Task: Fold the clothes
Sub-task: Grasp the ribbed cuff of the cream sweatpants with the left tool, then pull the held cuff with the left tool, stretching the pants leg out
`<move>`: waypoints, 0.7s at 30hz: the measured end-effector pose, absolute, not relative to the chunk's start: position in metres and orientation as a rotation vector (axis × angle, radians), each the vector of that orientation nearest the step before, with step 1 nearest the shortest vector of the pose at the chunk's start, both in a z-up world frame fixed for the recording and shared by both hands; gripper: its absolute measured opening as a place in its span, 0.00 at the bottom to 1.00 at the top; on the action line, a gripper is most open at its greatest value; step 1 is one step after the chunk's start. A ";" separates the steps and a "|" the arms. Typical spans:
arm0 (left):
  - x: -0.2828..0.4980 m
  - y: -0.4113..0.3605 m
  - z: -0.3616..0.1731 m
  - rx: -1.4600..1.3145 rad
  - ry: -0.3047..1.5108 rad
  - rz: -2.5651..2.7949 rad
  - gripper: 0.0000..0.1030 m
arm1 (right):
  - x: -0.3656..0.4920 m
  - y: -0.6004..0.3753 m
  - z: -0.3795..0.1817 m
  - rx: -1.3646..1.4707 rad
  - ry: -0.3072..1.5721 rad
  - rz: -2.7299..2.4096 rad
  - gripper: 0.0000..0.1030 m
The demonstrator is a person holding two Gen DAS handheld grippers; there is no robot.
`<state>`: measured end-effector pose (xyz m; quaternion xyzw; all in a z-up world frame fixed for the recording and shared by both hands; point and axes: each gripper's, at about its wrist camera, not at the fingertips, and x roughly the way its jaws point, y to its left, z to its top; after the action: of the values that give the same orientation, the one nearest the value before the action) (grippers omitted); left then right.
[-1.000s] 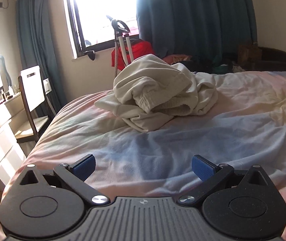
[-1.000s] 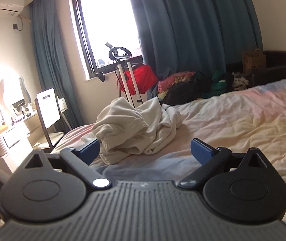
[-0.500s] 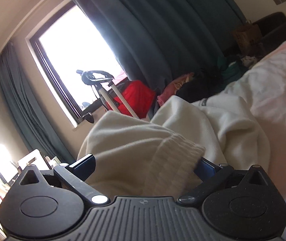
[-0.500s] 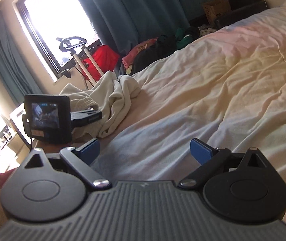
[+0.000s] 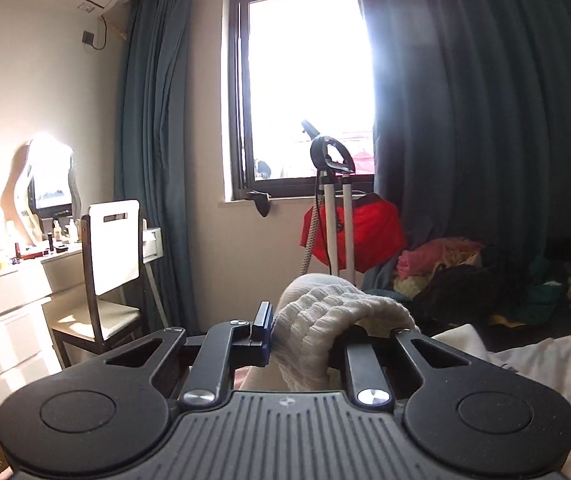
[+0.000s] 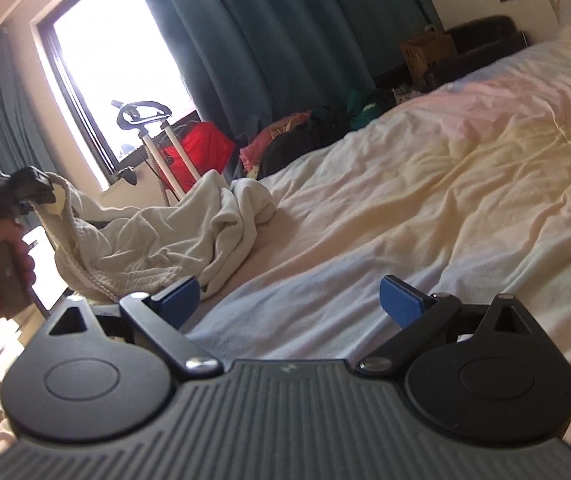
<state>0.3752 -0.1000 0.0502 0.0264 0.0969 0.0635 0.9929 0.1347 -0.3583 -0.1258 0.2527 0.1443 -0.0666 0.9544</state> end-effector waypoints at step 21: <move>0.085 0.130 0.025 -0.194 0.499 0.103 0.14 | 0.043 -0.258 -0.071 0.305 0.367 0.112 0.95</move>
<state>0.0850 0.1295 0.0250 -0.0959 0.2462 0.0510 0.9631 0.0428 -0.2577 -0.0712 0.1509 0.1819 0.0554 0.9701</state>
